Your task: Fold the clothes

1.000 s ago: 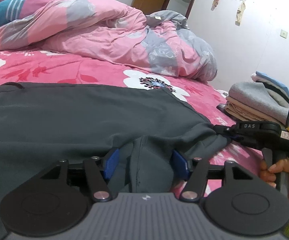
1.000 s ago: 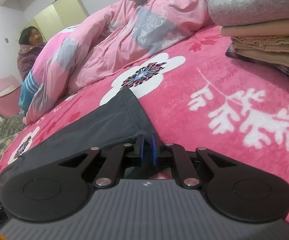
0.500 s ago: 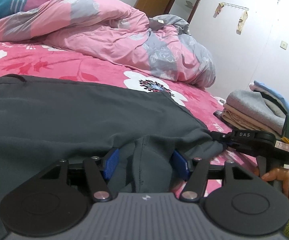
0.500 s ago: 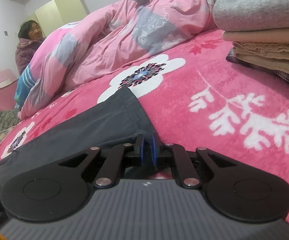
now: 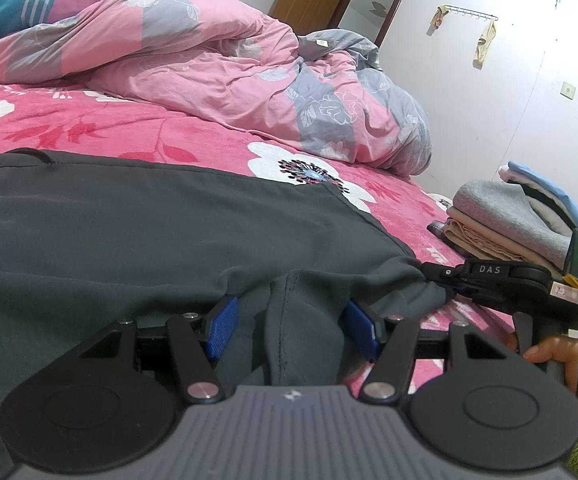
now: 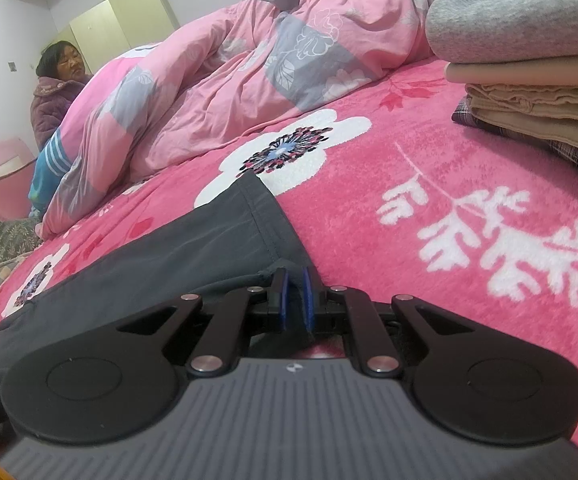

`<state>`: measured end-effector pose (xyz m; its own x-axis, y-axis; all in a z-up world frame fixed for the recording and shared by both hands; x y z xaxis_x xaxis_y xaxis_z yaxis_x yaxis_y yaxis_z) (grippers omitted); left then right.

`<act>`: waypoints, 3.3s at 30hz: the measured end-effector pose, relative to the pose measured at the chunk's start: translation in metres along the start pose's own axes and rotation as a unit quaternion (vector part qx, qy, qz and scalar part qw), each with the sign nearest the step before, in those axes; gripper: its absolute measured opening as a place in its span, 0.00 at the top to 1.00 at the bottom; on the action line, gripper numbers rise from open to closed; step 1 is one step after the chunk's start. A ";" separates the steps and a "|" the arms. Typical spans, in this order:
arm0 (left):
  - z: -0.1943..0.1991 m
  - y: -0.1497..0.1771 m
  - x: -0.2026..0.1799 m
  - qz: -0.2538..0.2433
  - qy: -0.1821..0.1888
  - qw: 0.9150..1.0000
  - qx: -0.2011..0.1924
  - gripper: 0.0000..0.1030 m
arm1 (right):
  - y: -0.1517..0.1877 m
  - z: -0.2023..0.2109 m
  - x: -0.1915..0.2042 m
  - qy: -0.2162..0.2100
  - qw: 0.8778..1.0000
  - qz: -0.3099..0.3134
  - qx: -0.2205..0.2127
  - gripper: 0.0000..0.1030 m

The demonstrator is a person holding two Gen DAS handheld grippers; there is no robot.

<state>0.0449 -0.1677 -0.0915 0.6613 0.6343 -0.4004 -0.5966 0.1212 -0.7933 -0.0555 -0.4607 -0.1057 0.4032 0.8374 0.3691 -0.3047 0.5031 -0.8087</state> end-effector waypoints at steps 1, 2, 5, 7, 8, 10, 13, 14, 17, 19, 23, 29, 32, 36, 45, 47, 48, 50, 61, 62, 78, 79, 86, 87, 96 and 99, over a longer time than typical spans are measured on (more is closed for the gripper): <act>0.000 0.000 0.000 0.000 0.000 1.000 0.000 0.40 | 0.000 0.000 0.000 0.000 1.000 0.000 0.000 0.93; 0.000 0.000 0.000 0.000 0.000 1.000 0.000 0.40 | 0.000 0.000 0.000 0.000 1.000 0.000 0.000 0.93; 0.000 0.000 0.000 0.000 0.000 1.000 0.000 0.40 | 0.000 0.000 0.000 0.000 1.000 0.000 0.000 0.93; 0.000 0.000 0.000 0.000 0.000 1.000 0.000 0.40 | 0.000 0.000 0.000 0.000 1.000 0.000 0.000 0.93; 0.000 0.000 0.000 0.000 0.001 1.000 0.000 0.40 | 0.000 0.000 0.000 -0.001 1.000 0.000 -0.001 0.93; 0.000 0.000 0.000 0.000 0.001 1.000 0.000 0.40 | 0.000 0.000 0.000 -0.001 1.000 -0.001 -0.001 0.93; 0.000 0.000 0.001 0.001 0.001 1.000 0.000 0.40 | 0.000 0.000 0.000 -0.001 1.000 -0.001 -0.001 0.93; 0.000 0.000 0.001 0.001 0.001 1.000 0.000 0.40 | 0.000 0.000 0.000 -0.001 1.000 0.000 -0.001 0.93; 0.000 0.000 0.001 0.001 0.001 1.000 0.000 0.40 | 0.000 0.000 0.000 -0.001 1.000 0.000 -0.001 0.93; 0.000 0.000 0.001 0.001 0.001 1.000 0.000 0.40 | 0.000 0.000 0.000 -0.002 1.000 0.000 -0.001 0.93; 0.000 0.000 0.001 0.002 0.001 1.000 0.000 0.40 | 0.000 -0.001 -0.001 -0.002 1.000 0.000 -0.001 0.93; 0.000 -0.001 0.001 0.004 0.003 1.000 0.000 0.40 | 0.000 -0.001 -0.001 -0.003 1.000 -0.001 -0.001 0.93; 0.000 -0.001 0.002 0.009 0.007 1.000 -0.001 0.40 | 0.000 0.000 -0.001 -0.005 1.000 -0.003 -0.001 0.93; 0.000 -0.001 0.005 0.019 0.013 1.000 -0.001 0.40 | -0.006 0.002 -0.004 -0.013 1.000 -0.016 0.012 0.92; 0.001 -0.002 0.008 0.027 0.019 0.999 -0.001 0.40 | -0.031 0.062 0.033 -0.034 0.995 0.088 -0.032 0.76; 0.001 -0.002 0.009 0.030 0.022 0.999 -0.001 0.40 | -0.023 0.069 0.048 -0.052 0.990 0.132 -0.025 0.76; 0.001 -0.002 0.009 0.032 0.023 0.999 -0.001 0.40 | -0.017 0.069 0.056 -0.061 0.986 0.154 -0.018 0.76; 0.001 -0.002 0.010 0.033 0.023 0.999 -0.001 0.40 | -0.004 0.066 0.070 -0.075 0.977 0.199 -0.002 0.76; 0.002 -0.002 0.013 0.045 0.031 0.999 -0.002 0.41 | 0.025 0.038 0.062 -0.042 0.954 0.290 0.068 0.80; 0.002 -0.002 0.014 0.046 0.033 0.998 -0.002 0.41 | 0.022 0.040 0.057 -0.029 0.955 0.286 0.067 0.80; 0.004 -0.003 0.021 0.069 0.023 0.997 -0.008 0.55 | 0.000 0.044 0.015 -0.063 0.992 -0.054 0.094 0.76; 0.004 -0.003 0.021 0.069 0.022 0.997 -0.008 0.56 | -0.003 0.046 0.014 -0.062 0.993 -0.052 0.082 0.76; 0.003 -0.003 0.020 0.063 0.012 0.998 -0.006 0.57 | -0.012 0.035 0.013 -0.088 0.994 -0.047 0.049 0.76; 0.002 -0.003 0.019 0.062 0.010 0.998 -0.006 0.58 | -0.012 0.030 0.012 -0.092 0.993 -0.059 0.049 0.76; 0.003 -0.003 0.022 0.070 0.002 0.997 -0.008 0.64 | 0.013 0.025 0.089 -0.222 0.973 0.019 0.064 0.76; 0.002 -0.002 0.021 0.065 -0.004 0.998 -0.008 0.66 | 0.031 0.009 0.107 -0.213 0.971 0.055 0.093 0.78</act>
<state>0.0588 -0.1531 -0.0967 0.5750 0.6494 -0.4977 -0.6700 0.0246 -0.7419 -0.0299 -0.3539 -0.0867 -0.0222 0.8810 0.4726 -0.4921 0.4018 -0.7722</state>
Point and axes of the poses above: each gripper's, at about its wrist camera, not at the fingertips, and z roughly against the way its jaws point, x to its left, y to its underside, the point moved 4 cm from there along -z, roughly the way its jaws point, and after that the axes turned 3 degrees about z, right-handed, at the moved point
